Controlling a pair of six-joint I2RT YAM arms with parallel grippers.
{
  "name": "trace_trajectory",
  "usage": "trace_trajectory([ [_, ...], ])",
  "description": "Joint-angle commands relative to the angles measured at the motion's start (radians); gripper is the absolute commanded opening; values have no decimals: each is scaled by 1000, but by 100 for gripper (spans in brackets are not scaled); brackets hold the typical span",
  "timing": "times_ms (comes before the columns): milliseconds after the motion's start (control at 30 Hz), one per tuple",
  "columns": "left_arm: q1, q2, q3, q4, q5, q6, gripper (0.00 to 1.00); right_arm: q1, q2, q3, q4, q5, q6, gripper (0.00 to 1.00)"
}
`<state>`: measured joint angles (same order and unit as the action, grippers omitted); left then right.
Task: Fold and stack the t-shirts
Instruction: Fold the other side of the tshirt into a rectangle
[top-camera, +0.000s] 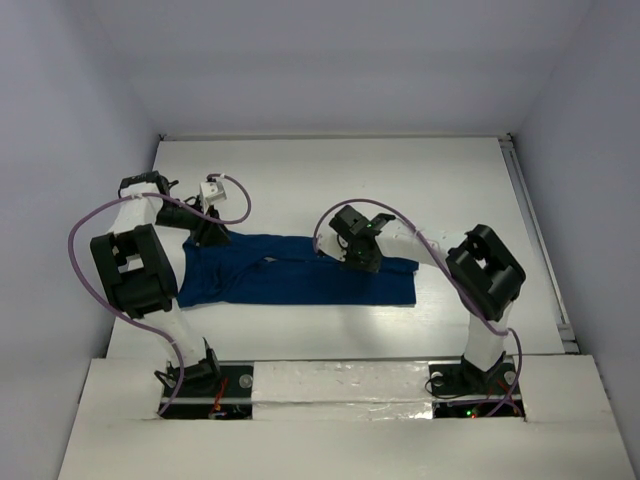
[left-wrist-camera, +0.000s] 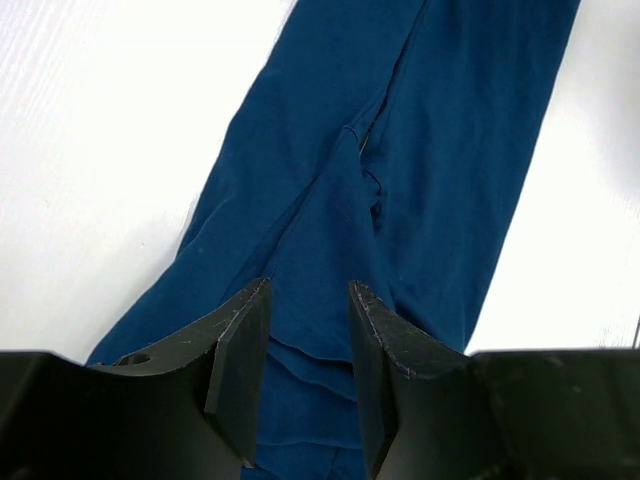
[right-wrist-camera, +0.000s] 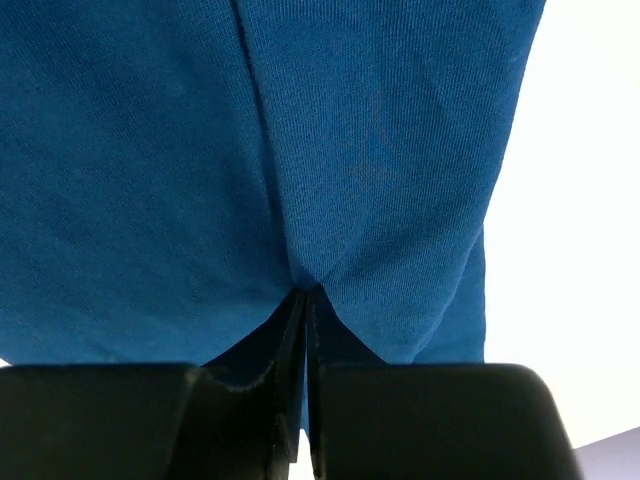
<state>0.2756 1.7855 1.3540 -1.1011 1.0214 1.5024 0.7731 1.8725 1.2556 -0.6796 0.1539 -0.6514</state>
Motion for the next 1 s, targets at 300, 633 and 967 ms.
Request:
trace_trajectory([
  [300,-4,-11,-15,-40,48,27,33,25,-58,100,-29,29,27,0],
  [633,-4,-37,-36,-40,37,36,32,83,-73,117,-123,15,48,0],
  [967,-4,-40,-44,-40,5,25,32,104,66,25,-201,161,101,36],
])
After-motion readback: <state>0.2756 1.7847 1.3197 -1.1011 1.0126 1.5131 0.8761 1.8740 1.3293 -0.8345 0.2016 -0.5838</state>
